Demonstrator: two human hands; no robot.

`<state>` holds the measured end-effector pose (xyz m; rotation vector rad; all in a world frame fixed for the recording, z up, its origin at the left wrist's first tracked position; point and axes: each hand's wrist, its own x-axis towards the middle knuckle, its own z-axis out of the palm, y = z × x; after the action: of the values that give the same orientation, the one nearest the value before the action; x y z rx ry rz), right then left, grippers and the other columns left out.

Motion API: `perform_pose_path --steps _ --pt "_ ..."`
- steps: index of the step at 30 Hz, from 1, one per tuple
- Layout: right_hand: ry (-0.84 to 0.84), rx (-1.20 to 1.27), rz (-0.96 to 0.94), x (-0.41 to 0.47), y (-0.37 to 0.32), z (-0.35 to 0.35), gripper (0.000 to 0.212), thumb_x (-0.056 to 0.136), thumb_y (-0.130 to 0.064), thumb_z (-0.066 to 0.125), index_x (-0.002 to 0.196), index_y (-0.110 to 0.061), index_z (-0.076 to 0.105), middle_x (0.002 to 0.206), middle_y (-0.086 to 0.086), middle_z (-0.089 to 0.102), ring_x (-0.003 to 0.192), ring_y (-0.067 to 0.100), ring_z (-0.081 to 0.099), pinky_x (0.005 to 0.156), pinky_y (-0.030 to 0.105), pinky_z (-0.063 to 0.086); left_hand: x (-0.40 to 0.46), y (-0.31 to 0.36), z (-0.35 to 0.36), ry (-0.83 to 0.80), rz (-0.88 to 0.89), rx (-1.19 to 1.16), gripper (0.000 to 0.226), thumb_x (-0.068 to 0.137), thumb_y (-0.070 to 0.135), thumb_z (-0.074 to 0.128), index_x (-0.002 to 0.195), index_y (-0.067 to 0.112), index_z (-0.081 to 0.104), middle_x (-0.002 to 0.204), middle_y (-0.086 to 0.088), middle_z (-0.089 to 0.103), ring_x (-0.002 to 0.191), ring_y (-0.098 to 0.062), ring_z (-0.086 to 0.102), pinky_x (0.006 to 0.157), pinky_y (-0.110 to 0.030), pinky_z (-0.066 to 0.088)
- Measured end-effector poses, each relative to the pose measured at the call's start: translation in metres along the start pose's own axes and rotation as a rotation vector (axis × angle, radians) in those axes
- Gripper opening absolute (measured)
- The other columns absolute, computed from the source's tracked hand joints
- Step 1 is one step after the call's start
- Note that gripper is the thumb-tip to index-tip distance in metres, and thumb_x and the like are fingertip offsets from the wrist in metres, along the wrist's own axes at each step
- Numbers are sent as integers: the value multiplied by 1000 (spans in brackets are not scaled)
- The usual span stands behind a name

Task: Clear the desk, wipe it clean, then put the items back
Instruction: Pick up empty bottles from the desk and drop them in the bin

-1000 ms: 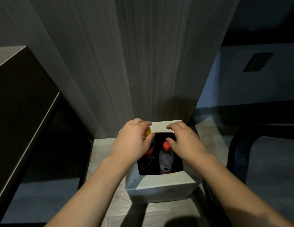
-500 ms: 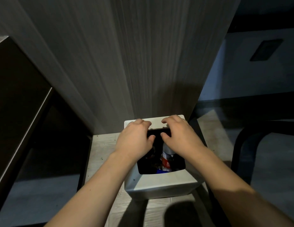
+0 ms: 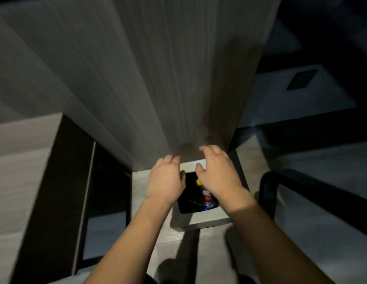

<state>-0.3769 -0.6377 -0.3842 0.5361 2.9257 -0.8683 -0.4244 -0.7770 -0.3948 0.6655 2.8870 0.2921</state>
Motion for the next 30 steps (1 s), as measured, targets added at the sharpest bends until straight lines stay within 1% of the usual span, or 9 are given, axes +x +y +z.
perform_pose_path --steps 4,10,12,14,17,21,25,28,30 --pt "19 26 24 -29 -67 -118 50 92 -26 54 140 -19 43 141 3 43 129 24 41 107 39 38 -24 27 -133 48 8 14 44 90 28 56 132 15 53 131 -6 55 114 -28 51 98 -34 40" --pt "60 9 2 -91 -171 -330 50 93 -27 53 142 -21 41 143 0 42 132 21 38 109 38 36 -74 83 -361 133 24 -20 46 91 26 58 135 14 52 131 -7 55 116 -28 51 99 -37 42" --pt "74 -6 -17 -115 -198 -388 50 93 -27 53 142 -21 41 143 -1 42 132 19 38 108 36 36 -92 102 -421 176 37 -30 45 91 27 58 133 14 52 130 -7 55 115 -28 51 98 -38 42" --pt "89 -20 -32 -136 -217 -431 50 93 -29 54 141 -22 41 144 -1 41 133 19 38 108 35 36 -106 117 -463 218 57 -48 44 91 29 58 133 14 53 129 -6 56 114 -26 53 98 -38 43" --pt "109 -28 -39 -159 -231 -465 51 94 -29 55 142 -21 41 143 -1 42 133 18 38 109 34 37 -117 132 -496 278 84 -82 44 91 30 59 131 14 55 127 -6 58 112 -25 54 99 -38 45" --pt "156 -32 5 -178 -231 -485 52 94 -29 56 142 -20 41 144 -1 41 133 18 38 109 34 36 -120 147 -510 317 144 -120 44 91 30 59 131 13 55 126 -5 58 114 -25 54 99 -39 45" --pt "252 -27 122 -207 -217 -501 52 93 -29 56 142 -19 42 143 1 42 132 20 39 109 36 36 -116 172 -516 311 278 -138 45 92 30 58 134 14 53 129 -4 56 116 -23 53 100 -38 45" --pt "332 -35 233 -235 -197 -514 52 91 -30 57 140 -18 44 140 3 45 128 23 42 107 38 38 -115 205 -517 287 396 -170 43 91 28 59 131 14 55 128 -5 57 113 -26 54 97 -39 46" --pt "383 -33 304 -257 -181 -524 51 91 -29 58 139 -18 46 138 3 46 126 22 44 106 37 40 -117 234 -515 269 490 -178 41 90 28 60 129 15 57 126 -4 58 111 -25 55 95 -39 47"
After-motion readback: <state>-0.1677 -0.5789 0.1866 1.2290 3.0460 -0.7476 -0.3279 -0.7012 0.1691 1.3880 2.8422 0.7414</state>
